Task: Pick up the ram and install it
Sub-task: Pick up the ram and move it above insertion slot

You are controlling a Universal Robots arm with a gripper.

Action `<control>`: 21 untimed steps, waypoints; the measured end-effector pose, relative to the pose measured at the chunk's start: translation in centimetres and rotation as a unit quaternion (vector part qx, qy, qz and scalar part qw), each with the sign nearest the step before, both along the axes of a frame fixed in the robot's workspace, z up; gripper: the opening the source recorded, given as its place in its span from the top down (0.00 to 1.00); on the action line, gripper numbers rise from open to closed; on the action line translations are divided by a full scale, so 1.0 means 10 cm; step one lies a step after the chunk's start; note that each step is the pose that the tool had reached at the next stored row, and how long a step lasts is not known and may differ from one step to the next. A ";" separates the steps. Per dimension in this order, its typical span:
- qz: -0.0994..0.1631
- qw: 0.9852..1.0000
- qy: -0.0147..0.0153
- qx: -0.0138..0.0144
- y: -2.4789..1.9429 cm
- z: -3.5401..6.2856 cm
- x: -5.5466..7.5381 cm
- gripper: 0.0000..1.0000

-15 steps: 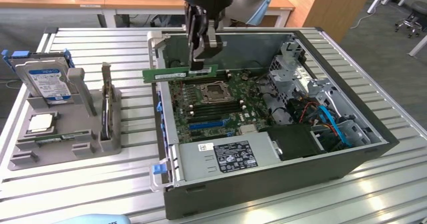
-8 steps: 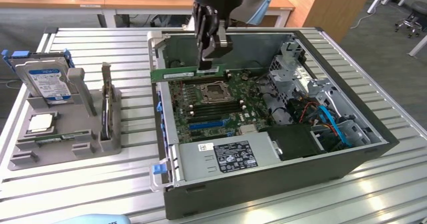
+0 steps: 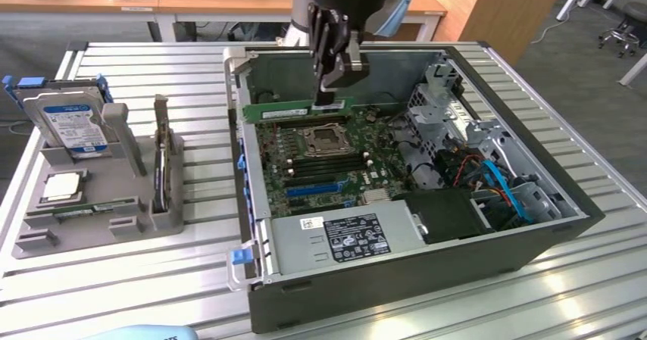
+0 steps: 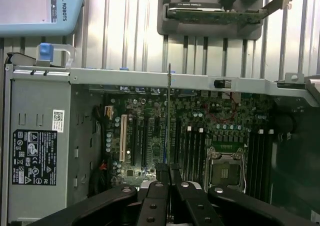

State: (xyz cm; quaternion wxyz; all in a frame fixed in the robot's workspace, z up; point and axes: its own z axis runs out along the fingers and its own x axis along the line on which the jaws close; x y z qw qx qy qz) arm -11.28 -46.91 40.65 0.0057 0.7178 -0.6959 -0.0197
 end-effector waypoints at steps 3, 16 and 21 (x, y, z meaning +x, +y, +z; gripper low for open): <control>0.000 1.000 0.000 0.000 0.000 0.000 0.06 0.88; 0.000 1.000 0.000 0.000 0.000 0.000 0.33 0.88; 0.000 1.000 0.000 0.000 0.000 0.000 0.44 0.88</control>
